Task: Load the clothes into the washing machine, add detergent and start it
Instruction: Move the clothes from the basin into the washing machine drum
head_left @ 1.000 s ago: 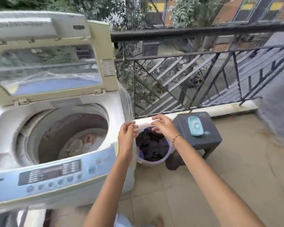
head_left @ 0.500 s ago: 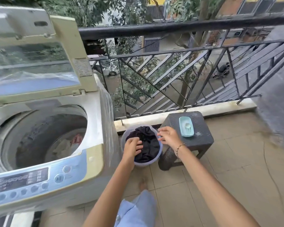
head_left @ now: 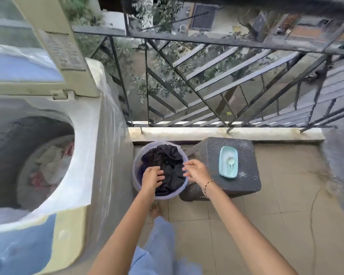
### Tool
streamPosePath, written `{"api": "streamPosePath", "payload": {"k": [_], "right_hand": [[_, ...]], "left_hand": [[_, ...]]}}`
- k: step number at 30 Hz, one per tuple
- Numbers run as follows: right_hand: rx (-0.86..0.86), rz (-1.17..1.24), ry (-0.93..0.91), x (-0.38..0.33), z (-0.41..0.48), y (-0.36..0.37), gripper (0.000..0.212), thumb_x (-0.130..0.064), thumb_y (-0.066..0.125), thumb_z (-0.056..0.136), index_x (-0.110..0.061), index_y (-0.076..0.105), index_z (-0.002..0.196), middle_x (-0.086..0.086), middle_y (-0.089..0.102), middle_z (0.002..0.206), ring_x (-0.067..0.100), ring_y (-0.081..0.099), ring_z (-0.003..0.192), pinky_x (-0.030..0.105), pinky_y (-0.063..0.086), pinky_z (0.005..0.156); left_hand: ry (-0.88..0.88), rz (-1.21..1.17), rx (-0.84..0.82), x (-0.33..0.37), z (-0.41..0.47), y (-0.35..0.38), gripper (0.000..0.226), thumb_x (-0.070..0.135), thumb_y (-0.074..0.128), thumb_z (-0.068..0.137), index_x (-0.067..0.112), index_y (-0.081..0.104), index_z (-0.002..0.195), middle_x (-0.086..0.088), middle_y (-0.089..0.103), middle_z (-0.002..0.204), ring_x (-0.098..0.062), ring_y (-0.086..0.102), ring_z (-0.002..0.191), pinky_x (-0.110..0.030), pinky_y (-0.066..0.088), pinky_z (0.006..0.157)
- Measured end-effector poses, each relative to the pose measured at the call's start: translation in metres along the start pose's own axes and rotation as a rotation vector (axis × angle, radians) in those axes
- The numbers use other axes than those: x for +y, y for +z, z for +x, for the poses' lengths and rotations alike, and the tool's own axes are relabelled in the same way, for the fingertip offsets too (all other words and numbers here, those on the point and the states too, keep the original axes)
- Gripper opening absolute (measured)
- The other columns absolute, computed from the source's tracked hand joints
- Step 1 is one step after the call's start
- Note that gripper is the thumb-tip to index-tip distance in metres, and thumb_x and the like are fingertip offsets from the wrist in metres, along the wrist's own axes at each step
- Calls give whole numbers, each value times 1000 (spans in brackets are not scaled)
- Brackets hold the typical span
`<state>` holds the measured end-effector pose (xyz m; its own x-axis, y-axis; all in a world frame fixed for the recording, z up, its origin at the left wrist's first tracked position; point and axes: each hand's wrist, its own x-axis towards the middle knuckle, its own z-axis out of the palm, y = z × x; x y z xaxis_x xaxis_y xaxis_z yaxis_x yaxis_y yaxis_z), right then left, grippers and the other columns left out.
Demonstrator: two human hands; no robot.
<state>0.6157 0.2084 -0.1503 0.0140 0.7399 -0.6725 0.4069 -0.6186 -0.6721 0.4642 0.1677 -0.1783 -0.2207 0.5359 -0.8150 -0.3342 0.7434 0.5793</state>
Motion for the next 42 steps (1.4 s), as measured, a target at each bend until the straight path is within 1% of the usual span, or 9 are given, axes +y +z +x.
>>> {"api": "streamPosePath", "payload": {"k": [4, 7, 13, 19, 26, 30, 33, 36, 42], "right_hand": [[-31, 3, 72, 15, 67, 13, 13, -10, 49, 93, -10, 58, 102, 2, 59, 81, 11, 54, 62, 21, 45, 57], [-48, -69, 108, 34, 124, 31, 20, -10, 52, 91, -11, 56, 110, 5, 58, 91, 18, 58, 79, 33, 51, 75], [-272, -515, -95, 83, 245, 64, 68, -33, 66, 83, -24, 32, 142, 2, 34, 145, 21, 38, 132, 34, 36, 106], [-292, -797, -128, 139, 334, 102, 114, -31, 81, 71, -25, -1, 151, 6, -5, 159, 31, 1, 146, 54, 20, 115], [-306, -955, -23, 169, 380, 125, 143, -48, 86, 56, -28, -24, 145, 16, 15, 156, 38, 14, 143, 68, 4, 110], [-278, -942, 1, 173, 407, 128, 133, -48, 83, 61, -22, -14, 149, 16, 35, 148, 37, 38, 133, 60, 26, 110], [-260, -837, -117, 170, 411, 119, 89, -29, 72, 76, -18, 20, 147, 17, 55, 130, 37, 55, 114, 47, 48, 94], [-253, -665, -208, 164, 400, 107, 43, -24, 66, 76, -15, 55, 116, 9, 66, 109, 29, 61, 99, 40, 52, 84], [-324, -130, -56, 160, 354, 78, 26, -24, 78, 71, -32, 67, 93, -13, 72, 96, 8, 67, 91, 26, 53, 80]], "left_hand": [[-73, 60, 33, -15, 59, 13, 14, 20, 43, 99, 17, 56, 94, -5, 60, 99, -21, 58, 85, -33, 47, 79], [-151, 88, 64, -33, 108, 15, 17, 20, 41, 97, 22, 49, 82, -1, 56, 89, -16, 54, 74, -32, 47, 69], [-355, 156, 194, -86, 214, 9, 33, 0, 35, 93, 1, 42, 125, -13, 48, 107, -28, 50, 85, -39, 44, 79], [-758, -263, 71, -119, 280, 31, 57, 43, 56, 91, 12, 43, 136, -16, 45, 142, -44, 50, 122, -61, 45, 91], [-363, -203, 281, -154, 337, 44, 107, 53, 67, 81, 35, -12, 151, -1, 23, 158, -29, 39, 136, -49, 40, 108], [-290, -128, 215, -173, 348, 30, 96, 55, 65, 83, 35, 2, 153, 1, 24, 158, -27, 40, 137, -44, 44, 104], [-277, -20, 177, -180, 345, 23, 81, 56, 56, 88, 31, 14, 153, -2, 26, 157, -29, 42, 135, -37, 48, 93], [-287, 123, 217, -175, 339, 20, 84, 69, 53, 82, 33, 18, 151, -3, 27, 156, -31, 42, 134, -43, 47, 97], [-73, 666, 158, -157, 326, 34, 116, 65, 74, 64, 22, 12, 152, -3, 25, 156, -27, 39, 136, -45, 40, 107]]}}
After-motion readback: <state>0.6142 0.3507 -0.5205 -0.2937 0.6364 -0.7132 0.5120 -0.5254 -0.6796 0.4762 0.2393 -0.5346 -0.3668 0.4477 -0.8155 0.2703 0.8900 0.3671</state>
